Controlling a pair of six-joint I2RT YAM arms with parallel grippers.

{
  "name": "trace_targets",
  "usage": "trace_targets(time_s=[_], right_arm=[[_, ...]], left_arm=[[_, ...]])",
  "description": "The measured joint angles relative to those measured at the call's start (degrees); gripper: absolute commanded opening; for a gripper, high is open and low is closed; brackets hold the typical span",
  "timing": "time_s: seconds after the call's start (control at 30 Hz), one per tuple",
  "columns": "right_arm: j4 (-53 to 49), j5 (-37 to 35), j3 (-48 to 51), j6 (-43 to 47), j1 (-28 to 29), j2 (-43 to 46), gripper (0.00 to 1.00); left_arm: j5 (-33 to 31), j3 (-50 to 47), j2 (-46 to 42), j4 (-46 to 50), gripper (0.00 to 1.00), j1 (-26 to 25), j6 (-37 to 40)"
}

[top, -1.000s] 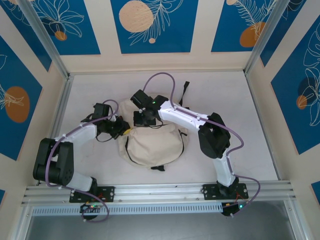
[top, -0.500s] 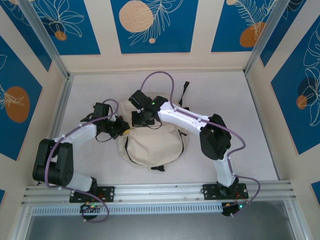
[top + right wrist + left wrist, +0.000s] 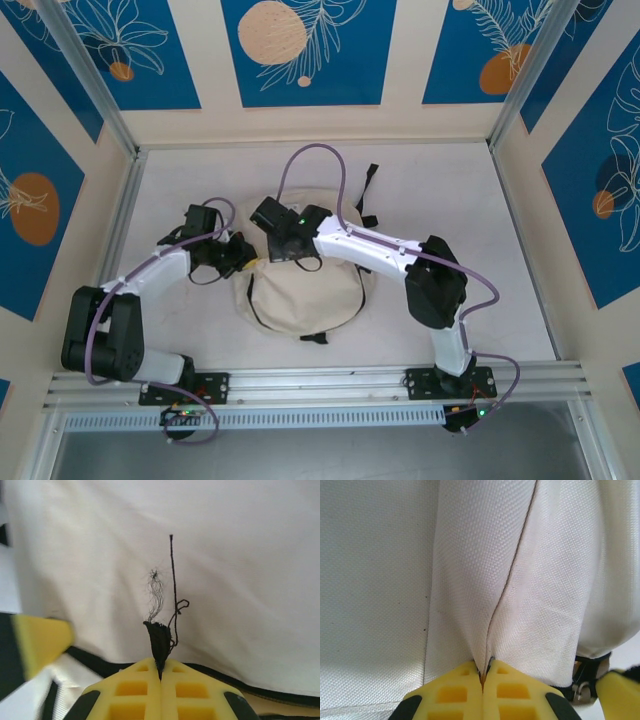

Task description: Pack the student bag

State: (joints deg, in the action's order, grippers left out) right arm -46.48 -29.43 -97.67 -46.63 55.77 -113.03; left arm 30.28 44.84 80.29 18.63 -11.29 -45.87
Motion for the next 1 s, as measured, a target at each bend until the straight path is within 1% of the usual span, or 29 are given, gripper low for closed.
trace_targets(time_s=[0.1,0.23,0.43,0.6,0.8,1.0], right_arm=[[-2.6,-2.8,2.0,-2.8,-1.1,0.0,0.0],[-4.4,-4.5,4.9,-5.7,-3.0,0.7,0.0],[-6.1,-6.5,6.9,-8.1,-4.0,4.1,0.0],[-6.5,-7.7,10.2,-9.4,-7.0,7.5,0.0],[-4.5,-6.9,15.4,-9.6,-10.8,8.7,0.0],[0.0,-2.3,19.1,-9.5,-14.1,8.7,0.0]], left_arm=[[-1.4,0.0,0.0,0.9,0.0,0.0,0.3],[-2.1,0.0,0.0,1.4,0.0,0.0,0.9],[-2.5,0.2,0.0,1.9,0.0,0.0,1.4],[-3.3,0.7,0.0,3.0,0.0,0.1,1.5],[-3.4,0.8,0.0,3.3,0.0,0.1,1.5],[-3.3,0.9,0.0,3.3,0.0,0.1,1.5]])
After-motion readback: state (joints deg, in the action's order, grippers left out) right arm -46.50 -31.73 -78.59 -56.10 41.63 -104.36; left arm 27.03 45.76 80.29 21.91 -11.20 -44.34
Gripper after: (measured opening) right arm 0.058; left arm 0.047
